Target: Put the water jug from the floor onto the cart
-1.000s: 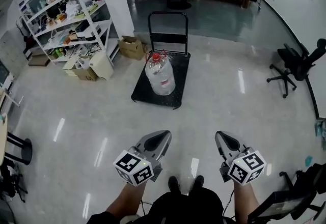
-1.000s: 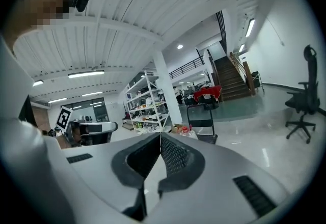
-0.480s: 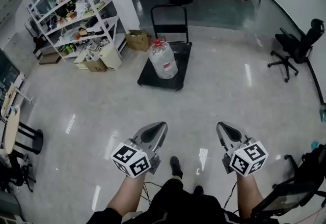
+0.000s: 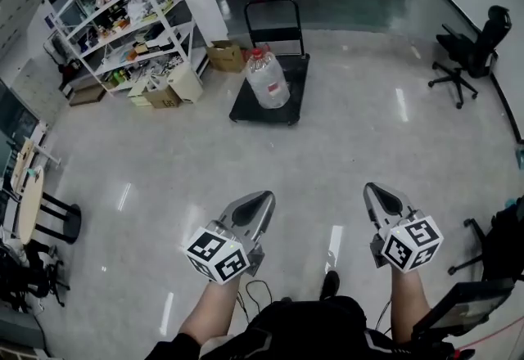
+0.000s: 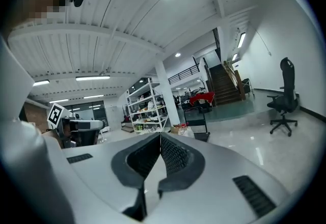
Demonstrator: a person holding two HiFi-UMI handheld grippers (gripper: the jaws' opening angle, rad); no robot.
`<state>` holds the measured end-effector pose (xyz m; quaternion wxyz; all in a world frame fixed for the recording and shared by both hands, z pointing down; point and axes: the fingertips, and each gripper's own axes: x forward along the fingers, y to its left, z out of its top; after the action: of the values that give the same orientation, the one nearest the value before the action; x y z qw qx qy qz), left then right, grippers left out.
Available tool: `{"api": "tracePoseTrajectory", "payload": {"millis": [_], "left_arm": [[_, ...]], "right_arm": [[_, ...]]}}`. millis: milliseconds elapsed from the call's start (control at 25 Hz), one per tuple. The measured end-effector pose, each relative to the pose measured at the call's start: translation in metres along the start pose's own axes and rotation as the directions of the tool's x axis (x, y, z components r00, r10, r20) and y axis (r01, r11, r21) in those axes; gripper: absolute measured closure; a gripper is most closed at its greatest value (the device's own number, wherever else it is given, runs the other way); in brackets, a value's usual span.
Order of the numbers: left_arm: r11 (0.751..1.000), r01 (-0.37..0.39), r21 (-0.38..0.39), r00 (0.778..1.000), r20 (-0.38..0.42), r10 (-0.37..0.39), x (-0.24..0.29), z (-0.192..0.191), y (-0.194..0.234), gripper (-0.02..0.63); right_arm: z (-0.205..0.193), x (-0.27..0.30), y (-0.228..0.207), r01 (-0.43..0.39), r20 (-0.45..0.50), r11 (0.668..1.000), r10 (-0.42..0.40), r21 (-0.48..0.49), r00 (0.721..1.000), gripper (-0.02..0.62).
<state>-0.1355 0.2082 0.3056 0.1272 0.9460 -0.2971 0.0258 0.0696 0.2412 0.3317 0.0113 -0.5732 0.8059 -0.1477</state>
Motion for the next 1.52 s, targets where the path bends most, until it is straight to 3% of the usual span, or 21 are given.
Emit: {"api": "tracePoseTrajectory", "payload": {"millis": [520,960,1240,1520], "left_arm": [[0.994,0.099,-0.046,0.994,-0.044,-0.101,-0.178,-0.069,-0.025,0.604],[0.992,0.128,-0.012,0.991,-0.020,-0.129,-0.238,-0.071,-0.161,0.604],[0.992,0.124,-0.006,0.990,-0.062,-0.124,-0.270,-0.107,-0.261,0.604],[0.989,0.149,0.016,0.986,-0.081,-0.147,-0.329,-0.129,-0.293,0.604]], "right_arm": [[-0.078,-0.108,0.160,0.098,-0.036,0.994,-0.097,0.038,0.995,0.592],[-0.072,-0.255,0.199,0.088,0.026,0.996,-0.088,0.007,0.996,0.592],[-0.111,-0.354,0.198,0.081,0.010,0.996,-0.081,0.045,0.997,0.592],[-0.132,-0.396,0.246,0.091,0.047,0.995,-0.093,0.048,0.995,0.592]]}}
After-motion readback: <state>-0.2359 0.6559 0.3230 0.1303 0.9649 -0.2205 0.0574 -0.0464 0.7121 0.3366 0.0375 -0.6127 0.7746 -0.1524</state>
